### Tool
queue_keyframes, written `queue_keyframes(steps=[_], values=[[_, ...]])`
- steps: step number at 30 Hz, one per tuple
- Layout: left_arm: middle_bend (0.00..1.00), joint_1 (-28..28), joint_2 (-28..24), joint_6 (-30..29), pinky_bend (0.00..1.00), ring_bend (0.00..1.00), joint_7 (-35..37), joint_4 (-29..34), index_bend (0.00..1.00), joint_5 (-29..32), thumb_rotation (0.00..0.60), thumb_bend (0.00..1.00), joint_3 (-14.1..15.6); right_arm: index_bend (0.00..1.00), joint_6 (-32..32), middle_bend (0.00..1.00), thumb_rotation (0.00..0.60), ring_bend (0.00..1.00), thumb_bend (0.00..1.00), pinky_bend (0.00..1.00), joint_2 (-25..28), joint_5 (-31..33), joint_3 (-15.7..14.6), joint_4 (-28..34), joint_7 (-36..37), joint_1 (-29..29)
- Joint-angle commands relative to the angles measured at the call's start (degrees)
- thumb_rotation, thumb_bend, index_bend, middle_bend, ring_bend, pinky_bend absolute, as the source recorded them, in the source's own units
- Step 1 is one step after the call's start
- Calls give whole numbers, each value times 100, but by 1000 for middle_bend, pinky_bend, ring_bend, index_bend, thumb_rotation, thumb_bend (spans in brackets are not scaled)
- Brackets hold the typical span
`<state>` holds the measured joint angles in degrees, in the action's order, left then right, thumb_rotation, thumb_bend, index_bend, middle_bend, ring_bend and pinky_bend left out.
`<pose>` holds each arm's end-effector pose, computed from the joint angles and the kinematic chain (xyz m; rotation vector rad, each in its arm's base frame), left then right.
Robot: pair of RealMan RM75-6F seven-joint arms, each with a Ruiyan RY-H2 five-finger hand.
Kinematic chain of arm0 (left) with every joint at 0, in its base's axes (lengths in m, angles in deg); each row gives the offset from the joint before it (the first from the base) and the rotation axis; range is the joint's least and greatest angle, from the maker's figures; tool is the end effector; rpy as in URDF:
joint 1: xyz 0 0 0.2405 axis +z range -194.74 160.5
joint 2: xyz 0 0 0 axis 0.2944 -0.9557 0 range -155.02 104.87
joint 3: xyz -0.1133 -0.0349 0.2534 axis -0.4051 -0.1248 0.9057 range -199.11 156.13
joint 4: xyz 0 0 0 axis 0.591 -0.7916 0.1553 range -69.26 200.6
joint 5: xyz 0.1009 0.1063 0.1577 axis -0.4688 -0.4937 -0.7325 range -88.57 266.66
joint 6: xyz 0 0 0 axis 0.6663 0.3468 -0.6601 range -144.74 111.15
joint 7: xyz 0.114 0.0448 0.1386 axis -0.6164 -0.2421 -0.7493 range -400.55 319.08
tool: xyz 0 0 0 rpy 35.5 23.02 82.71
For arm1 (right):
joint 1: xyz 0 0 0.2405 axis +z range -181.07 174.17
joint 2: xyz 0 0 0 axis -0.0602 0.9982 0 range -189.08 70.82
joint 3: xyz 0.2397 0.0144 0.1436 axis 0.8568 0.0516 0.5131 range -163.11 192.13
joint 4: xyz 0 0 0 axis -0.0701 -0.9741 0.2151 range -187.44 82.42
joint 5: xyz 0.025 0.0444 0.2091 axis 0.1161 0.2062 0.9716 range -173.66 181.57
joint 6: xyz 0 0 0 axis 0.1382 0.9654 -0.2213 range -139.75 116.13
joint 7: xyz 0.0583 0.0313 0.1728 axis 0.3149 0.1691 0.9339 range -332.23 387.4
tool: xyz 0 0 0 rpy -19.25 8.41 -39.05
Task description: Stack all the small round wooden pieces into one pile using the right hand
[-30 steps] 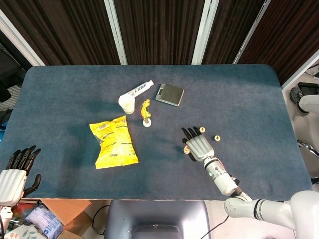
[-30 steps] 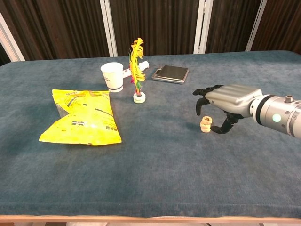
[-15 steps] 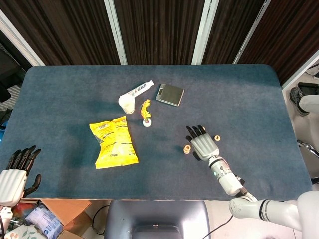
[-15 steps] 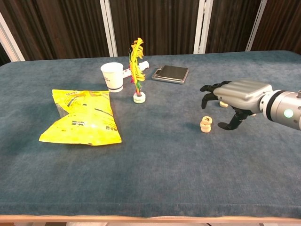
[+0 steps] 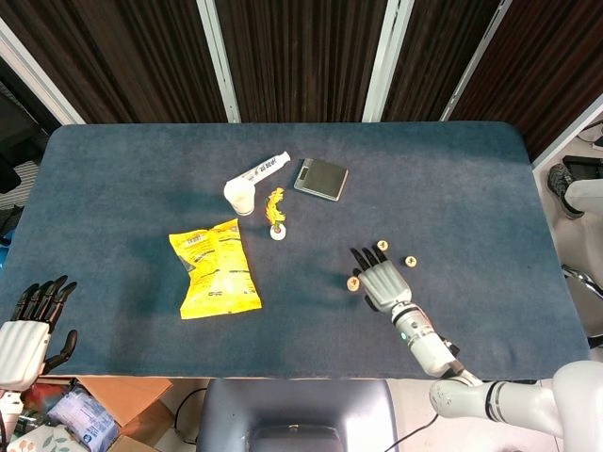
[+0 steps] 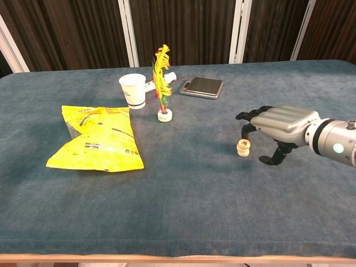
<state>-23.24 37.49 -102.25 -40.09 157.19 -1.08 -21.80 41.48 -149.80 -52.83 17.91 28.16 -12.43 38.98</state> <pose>-0.3262 0.2217 0.1633 -1.4875 -0.8638 -0.9112 -0.2062 -0.3811 -0.0648 2.0021 -0.6948 0.5226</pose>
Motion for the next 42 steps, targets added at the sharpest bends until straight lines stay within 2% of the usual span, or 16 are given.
queue_keyframes(steps=[1,14,16,19,25,42], values=[[16,-4,1,4,32,0,3,-3,0,0,600,501,-2,466,0,39,600,0,491,0,1,-7,-12,18,-4,3],[16,14,1,-24,32,0,-4,7,0,3,600,502,-7,437,441,39,600,0,487,0,317,-135,-25,45,80,-222],[16,10,5,-15,32,0,-16,7,0,-2,600,502,-4,445,546,39,600,0,479,0,338,-280,-23,-178,184,-270],[16,5,16,-19,33,0,-35,4,0,-11,600,502,-9,485,676,31,600,0,477,0,125,-491,5,-957,362,-312],[16,-12,40,-1,32,0,-55,-5,0,-37,600,502,-3,516,380,29,600,0,477,0,-142,-465,185,-1853,925,-323],[16,-30,82,62,33,0,-224,9,0,115,600,501,-61,529,179,40,600,0,477,0,-360,-725,100,-2142,838,-448]])
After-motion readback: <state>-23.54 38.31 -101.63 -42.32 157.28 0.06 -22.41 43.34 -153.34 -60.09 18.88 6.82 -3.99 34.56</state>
